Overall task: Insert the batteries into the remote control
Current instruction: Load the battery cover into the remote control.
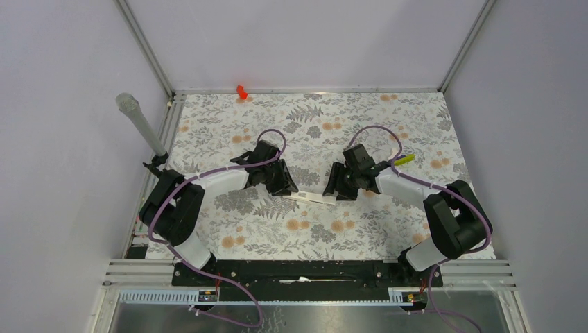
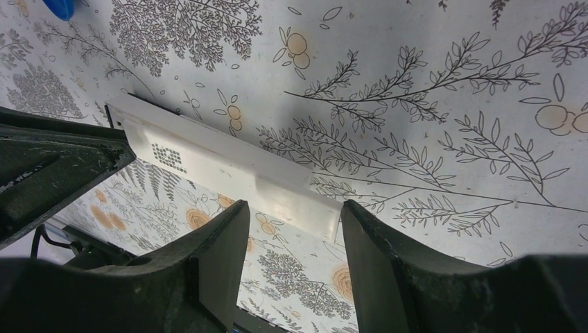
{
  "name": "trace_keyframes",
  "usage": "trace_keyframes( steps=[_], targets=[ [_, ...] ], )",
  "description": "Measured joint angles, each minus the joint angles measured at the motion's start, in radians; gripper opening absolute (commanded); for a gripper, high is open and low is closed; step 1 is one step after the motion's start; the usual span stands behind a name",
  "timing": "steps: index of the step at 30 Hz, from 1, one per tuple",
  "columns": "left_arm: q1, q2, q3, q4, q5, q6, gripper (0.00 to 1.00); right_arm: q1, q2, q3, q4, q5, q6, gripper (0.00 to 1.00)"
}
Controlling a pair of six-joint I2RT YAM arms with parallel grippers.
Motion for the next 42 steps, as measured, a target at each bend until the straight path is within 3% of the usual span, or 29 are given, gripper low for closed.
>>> trace_keyframes(
  steps=[16,24,33,38,42],
  targets=[
    [-0.002,0.005,0.009,-0.027,-0.016,0.021,0.31,0.0,-0.026,-0.064,0.025,0.019,0.002,0.71],
    [-0.002,0.005,0.009,-0.034,-0.021,0.027,0.29,-0.043,-0.062,-0.16,0.146,-0.06,0.01,0.69],
    [-0.002,0.011,0.012,-0.037,-0.029,0.039,0.23,-0.087,-0.098,-0.257,0.312,-0.15,0.067,0.76],
    [-0.002,0.015,0.016,-0.042,-0.031,0.053,0.21,-0.111,-0.105,-0.287,0.371,-0.182,0.104,0.72],
    [-0.002,0.016,0.019,-0.047,-0.032,0.06,0.21,-0.125,-0.098,-0.303,0.418,-0.209,0.13,0.63]
  ],
)
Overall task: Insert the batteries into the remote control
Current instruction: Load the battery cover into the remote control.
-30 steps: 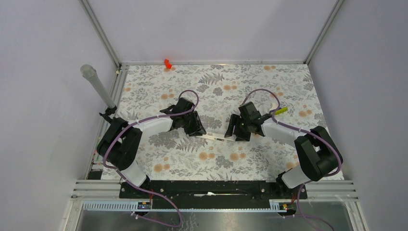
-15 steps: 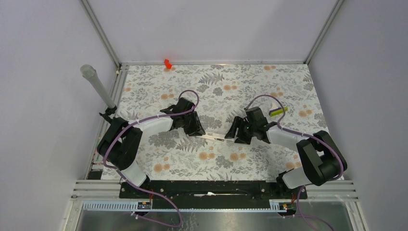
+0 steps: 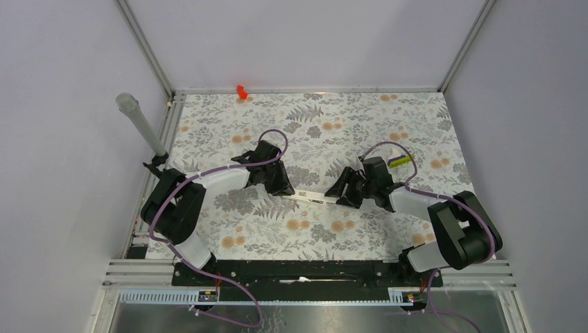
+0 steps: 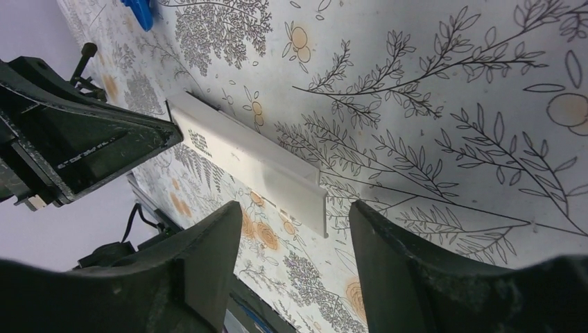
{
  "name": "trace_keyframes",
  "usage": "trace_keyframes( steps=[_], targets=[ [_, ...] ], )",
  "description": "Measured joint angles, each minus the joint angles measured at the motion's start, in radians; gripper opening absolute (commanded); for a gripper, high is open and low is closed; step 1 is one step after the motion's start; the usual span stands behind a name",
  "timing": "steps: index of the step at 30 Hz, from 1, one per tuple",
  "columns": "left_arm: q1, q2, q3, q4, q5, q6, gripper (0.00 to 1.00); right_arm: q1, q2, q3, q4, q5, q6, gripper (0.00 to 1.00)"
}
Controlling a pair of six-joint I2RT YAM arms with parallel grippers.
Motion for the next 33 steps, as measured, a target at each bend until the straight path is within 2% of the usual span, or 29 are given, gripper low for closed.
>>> trace_keyframes(
  steps=[3,8,14,17,28,31,33],
  targets=[
    [0.0,0.0,0.0,-0.001,-0.001,0.005,0.2,-0.005,0.014,-0.016,0.044,-0.022,0.013,0.57],
    [0.0,0.002,0.002,-0.002,-0.001,0.008,0.2,-0.006,0.018,-0.051,0.113,-0.064,0.021,0.56],
    [0.0,0.005,0.006,-0.005,-0.001,0.01,0.19,-0.008,0.018,-0.059,0.143,-0.074,0.018,0.66],
    [0.0,0.007,0.009,-0.006,-0.001,0.014,0.19,-0.014,0.018,-0.065,0.156,-0.072,0.006,0.65],
    [0.0,0.012,0.015,-0.01,-0.002,0.033,0.17,-0.037,0.034,-0.084,0.251,-0.095,-0.02,0.37],
    [0.0,0.012,0.015,-0.009,-0.002,0.034,0.17,-0.039,0.036,-0.091,0.284,-0.111,-0.019,0.23],
    [0.0,0.012,0.015,-0.009,-0.002,0.034,0.17,-0.039,0.036,-0.097,0.299,-0.119,-0.016,0.1]
  ],
)
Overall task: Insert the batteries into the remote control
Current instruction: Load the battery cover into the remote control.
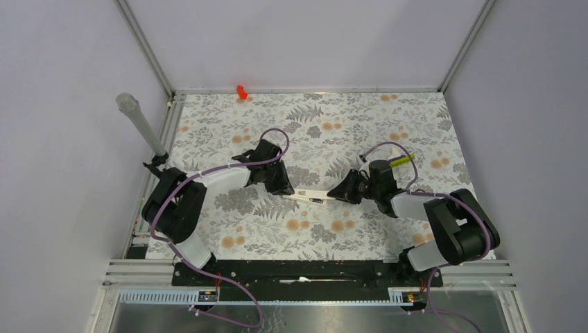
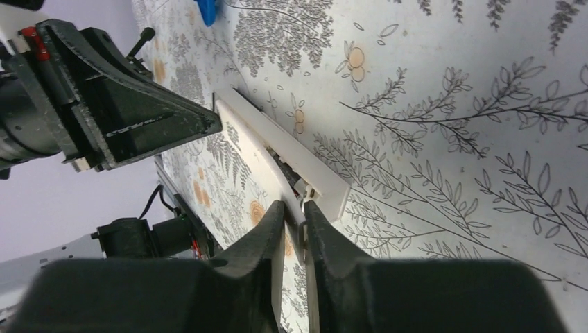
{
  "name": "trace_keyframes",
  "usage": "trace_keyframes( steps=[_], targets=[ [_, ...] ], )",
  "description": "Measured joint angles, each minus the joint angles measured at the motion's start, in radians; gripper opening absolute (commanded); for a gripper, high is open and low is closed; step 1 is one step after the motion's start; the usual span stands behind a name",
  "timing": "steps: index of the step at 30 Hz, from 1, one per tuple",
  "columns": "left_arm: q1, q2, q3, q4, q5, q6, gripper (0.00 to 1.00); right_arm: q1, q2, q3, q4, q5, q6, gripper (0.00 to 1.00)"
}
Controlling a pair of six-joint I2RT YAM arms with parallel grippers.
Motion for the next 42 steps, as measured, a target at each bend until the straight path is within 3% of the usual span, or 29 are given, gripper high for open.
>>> trace_keyframes(
  steps=[2,5,12,19,22,24,26,31,37,42],
  targets=[
    [0.0,0.0,0.0,0.0,-0.001,0.0,0.17,-0.002,0.0,-0.006,0.023,-0.015,0.011,0.0],
    [0.0,0.0,0.006,-0.005,-0.014,0.002,0.21,-0.006,-0.005,-0.007,0.051,-0.033,0.021,0.0],
    [-0.001,-0.042,0.016,-0.034,-0.035,0.013,0.55,-0.006,-0.101,-0.036,0.048,-0.038,0.045,0.0],
    [0.023,-0.177,0.085,-0.056,-0.048,0.024,0.71,-0.006,-0.304,-0.077,0.004,0.011,0.098,0.0],
    [0.054,-0.22,0.084,-0.051,-0.048,0.031,0.78,-0.006,-0.293,-0.081,0.025,0.011,0.146,0.0],
    [0.084,-0.237,0.069,-0.039,-0.046,0.04,0.91,-0.005,-0.262,-0.088,0.051,0.011,0.18,0.0],
    [0.109,-0.245,0.035,-0.035,-0.042,0.05,0.95,0.0,-0.222,-0.09,0.072,0.013,0.208,0.0],
    [0.134,-0.246,-0.035,-0.047,-0.024,0.063,0.96,0.035,-0.135,-0.086,0.117,0.013,0.256,0.0],
    [0.148,-0.238,-0.067,-0.026,0.023,0.058,0.82,0.059,-0.012,-0.067,0.212,0.003,0.306,0.0],
    [0.15,-0.188,-0.077,0.015,0.066,0.05,0.77,0.06,0.055,-0.057,0.274,0.001,0.336,0.0]
  ],
)
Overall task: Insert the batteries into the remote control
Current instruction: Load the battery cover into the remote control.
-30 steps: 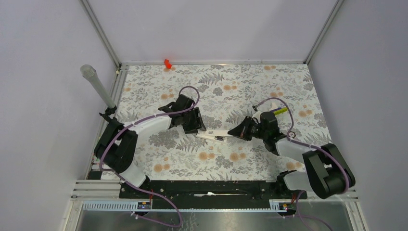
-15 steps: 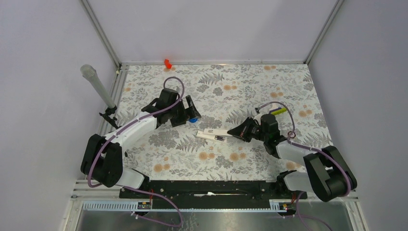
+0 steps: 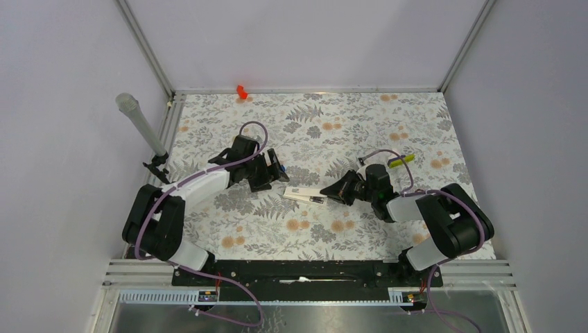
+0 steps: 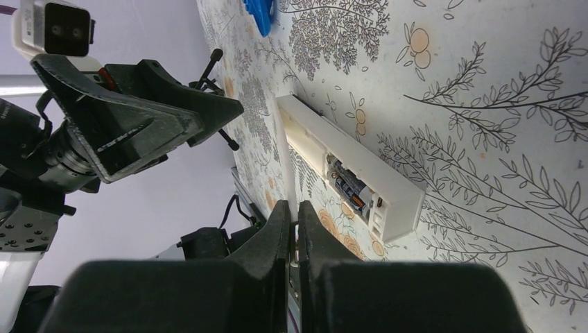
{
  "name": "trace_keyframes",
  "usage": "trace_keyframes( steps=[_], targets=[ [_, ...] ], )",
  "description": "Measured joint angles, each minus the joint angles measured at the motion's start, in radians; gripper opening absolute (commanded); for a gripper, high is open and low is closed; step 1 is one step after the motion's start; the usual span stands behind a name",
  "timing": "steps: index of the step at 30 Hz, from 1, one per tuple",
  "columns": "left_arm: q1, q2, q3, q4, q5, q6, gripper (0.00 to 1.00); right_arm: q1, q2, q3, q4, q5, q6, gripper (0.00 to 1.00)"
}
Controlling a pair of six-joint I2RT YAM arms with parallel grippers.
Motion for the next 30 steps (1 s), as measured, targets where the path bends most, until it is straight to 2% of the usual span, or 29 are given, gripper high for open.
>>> trace_keyframes(
  steps=[24,30],
  targets=[
    [0.001,0.051,-0.053,0.053,0.019,-0.018,0.68,0.001,0.005,0.032,-0.131,0.0,0.002,0.0],
    [0.001,0.061,-0.053,0.055,0.02,-0.018,0.64,0.01,-0.003,0.049,-0.189,0.018,-0.075,0.0]
  ],
)
